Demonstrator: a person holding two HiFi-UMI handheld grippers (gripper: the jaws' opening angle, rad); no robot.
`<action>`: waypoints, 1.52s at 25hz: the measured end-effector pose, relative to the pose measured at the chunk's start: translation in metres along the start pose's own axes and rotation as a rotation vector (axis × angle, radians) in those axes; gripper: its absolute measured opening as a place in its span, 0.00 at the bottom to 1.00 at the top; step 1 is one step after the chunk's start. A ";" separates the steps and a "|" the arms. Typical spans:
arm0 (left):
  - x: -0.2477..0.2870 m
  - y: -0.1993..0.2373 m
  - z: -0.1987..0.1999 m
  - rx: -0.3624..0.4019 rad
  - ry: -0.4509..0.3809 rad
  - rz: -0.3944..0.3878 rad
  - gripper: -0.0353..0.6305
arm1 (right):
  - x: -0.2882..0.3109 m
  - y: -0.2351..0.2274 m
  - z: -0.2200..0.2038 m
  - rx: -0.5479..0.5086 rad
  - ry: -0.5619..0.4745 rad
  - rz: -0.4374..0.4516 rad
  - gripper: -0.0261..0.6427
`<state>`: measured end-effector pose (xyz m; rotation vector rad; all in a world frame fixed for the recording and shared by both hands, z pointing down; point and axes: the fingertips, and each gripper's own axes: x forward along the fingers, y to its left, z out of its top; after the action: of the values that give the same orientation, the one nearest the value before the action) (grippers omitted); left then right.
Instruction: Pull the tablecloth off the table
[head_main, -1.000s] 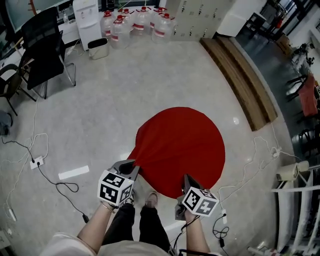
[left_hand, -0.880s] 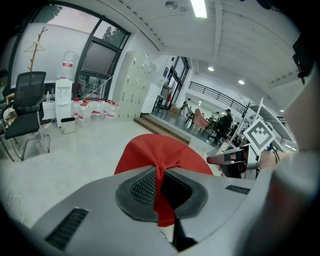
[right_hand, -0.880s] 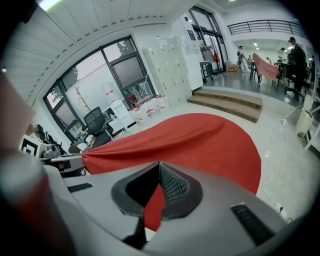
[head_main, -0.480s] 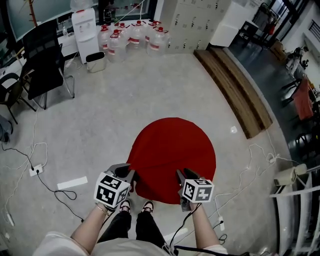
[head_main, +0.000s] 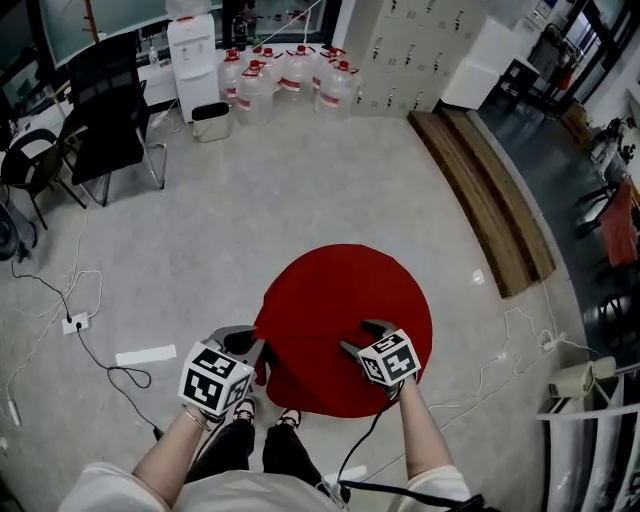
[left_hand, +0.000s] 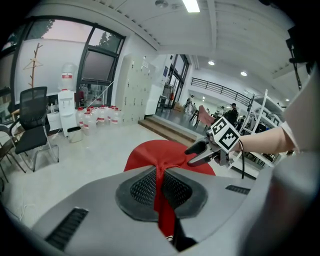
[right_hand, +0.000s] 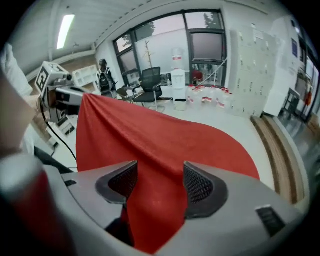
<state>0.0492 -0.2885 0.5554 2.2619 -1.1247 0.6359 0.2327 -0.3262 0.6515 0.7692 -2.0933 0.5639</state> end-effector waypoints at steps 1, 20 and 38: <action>-0.001 0.000 0.001 0.009 0.001 0.006 0.08 | 0.003 -0.002 -0.001 -0.049 0.028 -0.001 0.48; -0.019 0.001 0.016 -0.023 -0.049 0.023 0.08 | 0.037 -0.007 -0.016 -0.201 0.225 0.191 0.15; 0.007 0.028 -0.005 -0.240 0.058 0.126 0.08 | -0.031 -0.014 0.003 0.476 -0.147 -0.070 0.08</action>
<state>0.0292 -0.3042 0.5705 1.9710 -1.2511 0.5782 0.2556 -0.3275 0.6262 1.1765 -2.0772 1.0131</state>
